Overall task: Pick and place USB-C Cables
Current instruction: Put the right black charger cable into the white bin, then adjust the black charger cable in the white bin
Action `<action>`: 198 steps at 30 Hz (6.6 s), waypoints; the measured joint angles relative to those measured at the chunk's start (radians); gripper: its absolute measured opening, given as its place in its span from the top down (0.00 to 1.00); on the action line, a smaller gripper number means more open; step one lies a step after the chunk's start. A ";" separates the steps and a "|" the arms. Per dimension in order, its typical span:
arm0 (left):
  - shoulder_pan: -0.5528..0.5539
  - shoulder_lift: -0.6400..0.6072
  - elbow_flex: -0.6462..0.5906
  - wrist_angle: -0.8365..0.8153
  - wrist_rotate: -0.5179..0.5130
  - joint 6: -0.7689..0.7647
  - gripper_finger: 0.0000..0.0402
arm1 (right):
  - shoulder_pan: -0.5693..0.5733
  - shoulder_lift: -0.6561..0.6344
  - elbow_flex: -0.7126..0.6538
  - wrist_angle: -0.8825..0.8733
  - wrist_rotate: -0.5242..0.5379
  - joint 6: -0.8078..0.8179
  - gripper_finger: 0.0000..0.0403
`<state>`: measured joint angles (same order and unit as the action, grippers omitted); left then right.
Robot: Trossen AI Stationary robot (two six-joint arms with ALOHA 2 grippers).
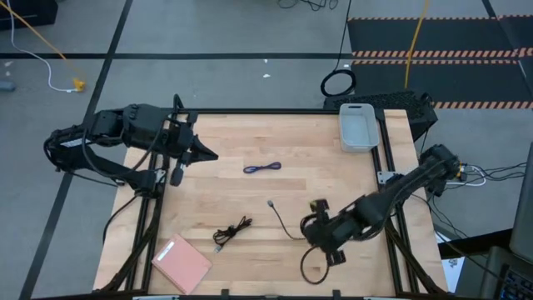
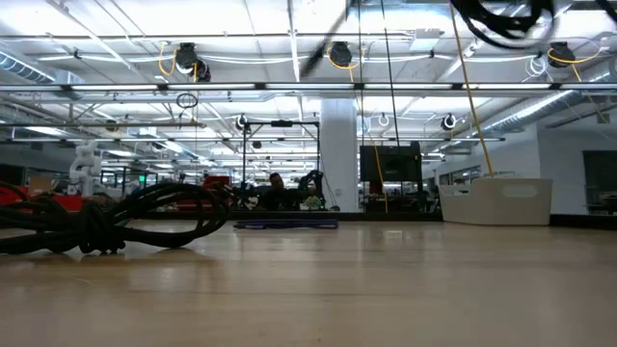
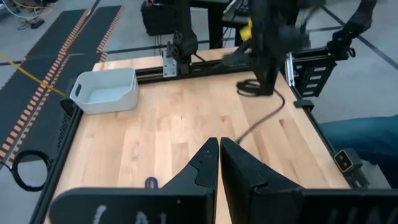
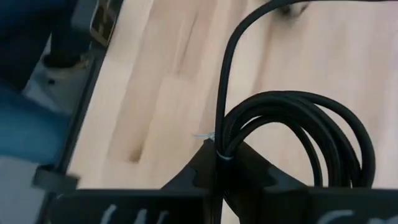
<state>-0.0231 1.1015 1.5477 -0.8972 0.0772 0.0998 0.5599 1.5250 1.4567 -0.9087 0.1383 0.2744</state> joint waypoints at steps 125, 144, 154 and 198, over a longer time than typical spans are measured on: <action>-0.266 0.118 -0.309 0.458 -0.349 -0.026 0.95 | -1.503 0.105 0.127 -0.490 -0.059 -0.495 0.95; -0.275 0.118 -0.309 0.461 -0.349 -0.027 0.95 | -1.536 0.104 -0.160 -0.223 0.005 -0.473 0.95; -0.275 0.118 -0.309 0.461 -0.349 -0.026 0.95 | -1.569 0.104 -0.266 -0.078 0.046 -0.451 0.95; -0.275 0.118 -0.309 0.461 -0.349 -0.020 0.95 | -1.569 -0.029 -0.423 0.113 0.068 -0.422 0.62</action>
<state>-0.2981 1.2198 1.2388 -0.4366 -0.2714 0.0800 -1.0088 1.4964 1.0336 -0.7961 0.2066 -0.1478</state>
